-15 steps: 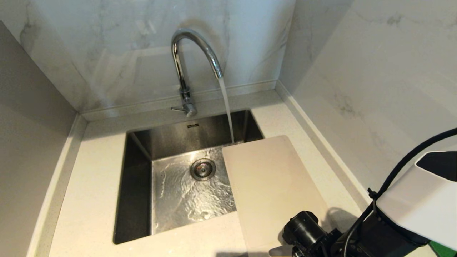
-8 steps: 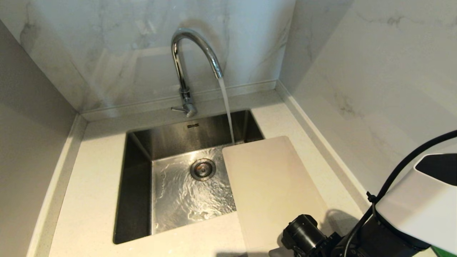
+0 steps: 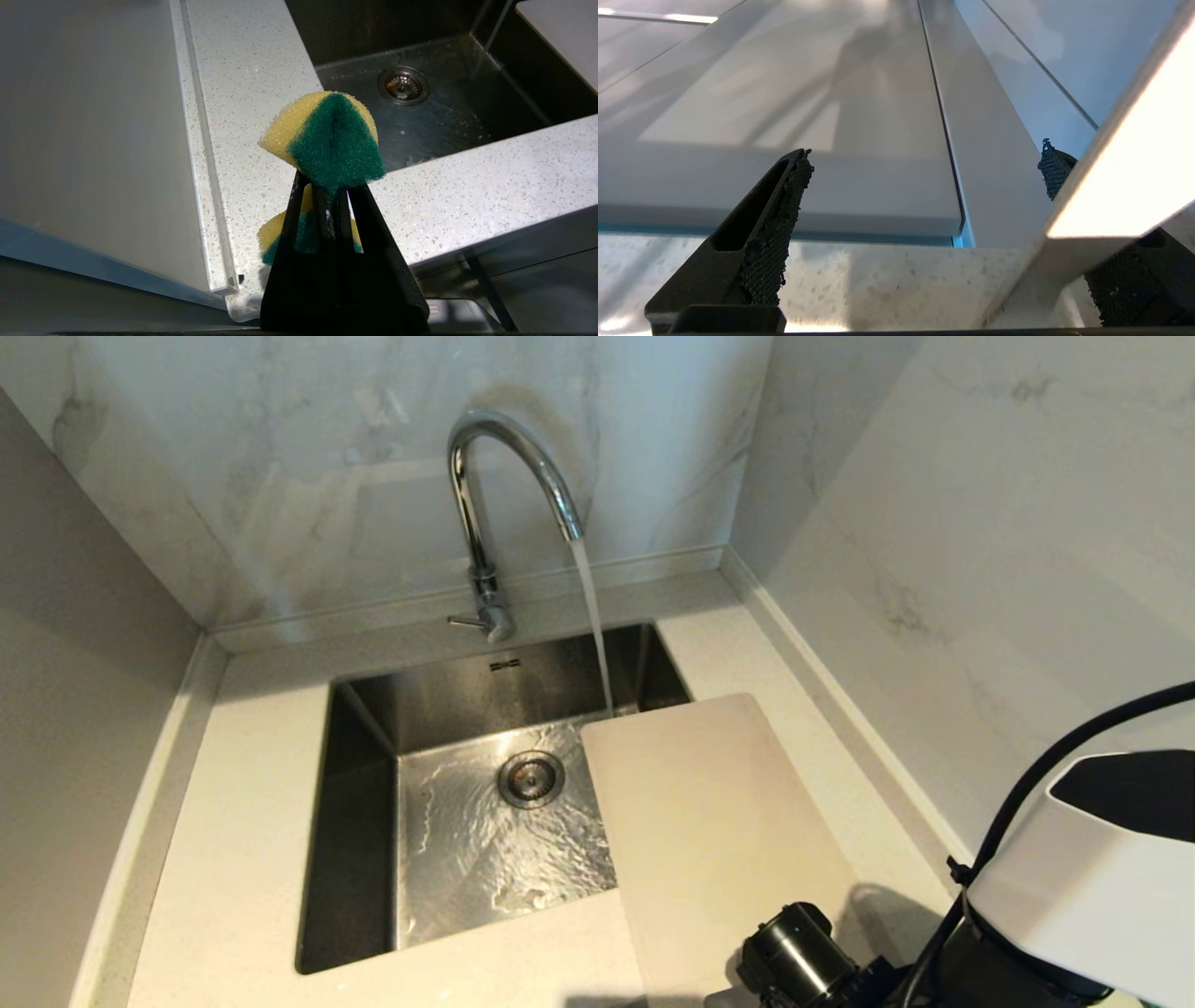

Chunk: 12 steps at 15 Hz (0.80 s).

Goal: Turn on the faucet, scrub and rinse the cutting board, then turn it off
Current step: Pick up the cutting board

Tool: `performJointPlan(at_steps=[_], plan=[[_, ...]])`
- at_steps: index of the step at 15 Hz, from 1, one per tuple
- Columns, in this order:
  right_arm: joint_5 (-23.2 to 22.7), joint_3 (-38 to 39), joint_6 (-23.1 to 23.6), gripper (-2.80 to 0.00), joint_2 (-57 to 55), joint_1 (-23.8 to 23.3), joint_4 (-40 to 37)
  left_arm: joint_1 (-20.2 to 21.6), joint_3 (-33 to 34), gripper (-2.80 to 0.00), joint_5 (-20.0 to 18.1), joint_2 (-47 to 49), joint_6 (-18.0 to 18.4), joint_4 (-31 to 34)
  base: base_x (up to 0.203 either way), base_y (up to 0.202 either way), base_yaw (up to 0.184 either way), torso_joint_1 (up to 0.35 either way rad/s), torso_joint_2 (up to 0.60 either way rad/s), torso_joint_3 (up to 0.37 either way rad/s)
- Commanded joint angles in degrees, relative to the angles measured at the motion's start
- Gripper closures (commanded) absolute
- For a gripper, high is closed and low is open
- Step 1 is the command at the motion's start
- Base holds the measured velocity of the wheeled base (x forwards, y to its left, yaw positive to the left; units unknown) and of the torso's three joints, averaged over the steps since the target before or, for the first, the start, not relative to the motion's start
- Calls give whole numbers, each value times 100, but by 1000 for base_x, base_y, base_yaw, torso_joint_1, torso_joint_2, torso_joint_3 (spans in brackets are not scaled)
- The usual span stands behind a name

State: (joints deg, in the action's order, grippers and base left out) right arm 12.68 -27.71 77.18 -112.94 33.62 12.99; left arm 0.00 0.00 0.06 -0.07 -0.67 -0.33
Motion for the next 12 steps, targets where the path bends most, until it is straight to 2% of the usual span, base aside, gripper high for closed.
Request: performJointPlan(at_steps=[1, 12], plan=[[-11, 41, 52, -280, -101, 17, 55, 0, 9, 0, 3, 7, -3, -2, 0, 0, 0, 0, 0, 0], [33, -32, 96, -280, -325, 118, 300, 0, 0, 0, 3, 7, -3, -2, 0, 0, 0, 0, 0, 0]])
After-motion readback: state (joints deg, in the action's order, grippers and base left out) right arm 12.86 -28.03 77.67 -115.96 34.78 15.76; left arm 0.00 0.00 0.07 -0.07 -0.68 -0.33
